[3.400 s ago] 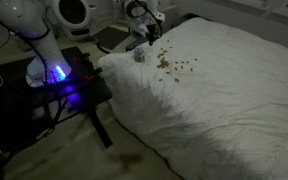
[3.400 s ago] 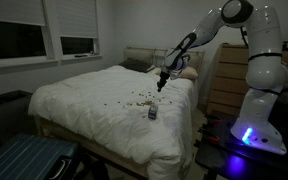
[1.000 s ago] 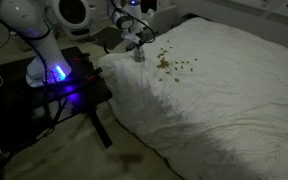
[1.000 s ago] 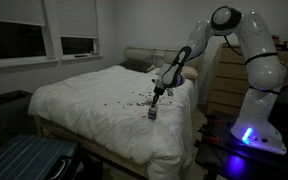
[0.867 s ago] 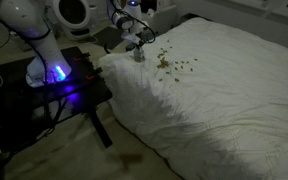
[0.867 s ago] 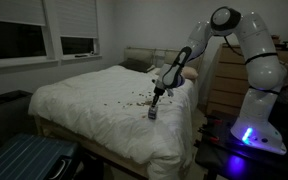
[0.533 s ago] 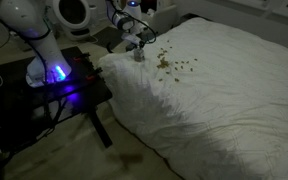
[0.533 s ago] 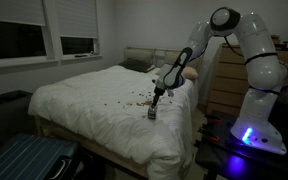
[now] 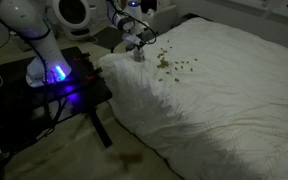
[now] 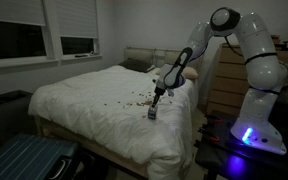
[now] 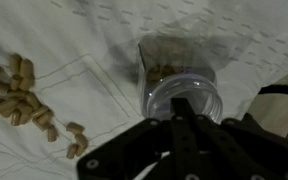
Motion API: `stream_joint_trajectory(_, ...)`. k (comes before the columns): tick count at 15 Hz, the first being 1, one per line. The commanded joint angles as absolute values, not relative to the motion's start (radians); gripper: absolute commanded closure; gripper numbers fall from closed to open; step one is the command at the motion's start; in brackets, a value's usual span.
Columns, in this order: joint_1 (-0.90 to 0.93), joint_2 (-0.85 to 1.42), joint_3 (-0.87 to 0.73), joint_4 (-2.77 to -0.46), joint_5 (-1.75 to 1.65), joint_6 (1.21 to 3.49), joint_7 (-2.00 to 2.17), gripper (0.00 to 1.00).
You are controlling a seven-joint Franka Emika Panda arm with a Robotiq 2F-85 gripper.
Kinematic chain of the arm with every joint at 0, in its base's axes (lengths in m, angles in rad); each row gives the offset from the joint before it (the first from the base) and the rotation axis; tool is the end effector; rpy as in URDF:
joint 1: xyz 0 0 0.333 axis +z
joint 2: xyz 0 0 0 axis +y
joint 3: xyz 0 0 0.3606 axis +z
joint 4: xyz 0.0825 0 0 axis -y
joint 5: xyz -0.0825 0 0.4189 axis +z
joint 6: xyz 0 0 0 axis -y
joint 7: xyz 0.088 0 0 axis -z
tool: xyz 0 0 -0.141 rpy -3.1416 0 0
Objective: Put some of the objects from the bed into the bottle
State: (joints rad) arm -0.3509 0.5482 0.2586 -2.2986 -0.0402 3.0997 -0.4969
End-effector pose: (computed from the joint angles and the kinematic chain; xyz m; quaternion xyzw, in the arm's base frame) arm 0.5820 -0.0428 0.1174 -0.9702 -0.1916 -0.1473 0.0182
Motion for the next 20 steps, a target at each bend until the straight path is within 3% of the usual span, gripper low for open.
stream_joint_trajectory(1,-0.403,0.502,0.300,-2.311,-0.056,3.051,-0.456,1.00)
stream_joint_trajectory(10,-0.540,0.332,0.449,-2.326,0.115,2.866,-0.535,1.00)
stream_joint_trajectory(15,-0.501,0.209,0.341,-2.320,0.232,2.861,-0.553,1.00)
stream_joint_trajectory(20,-0.502,0.236,0.234,-2.261,0.155,2.939,-0.501,1.00)
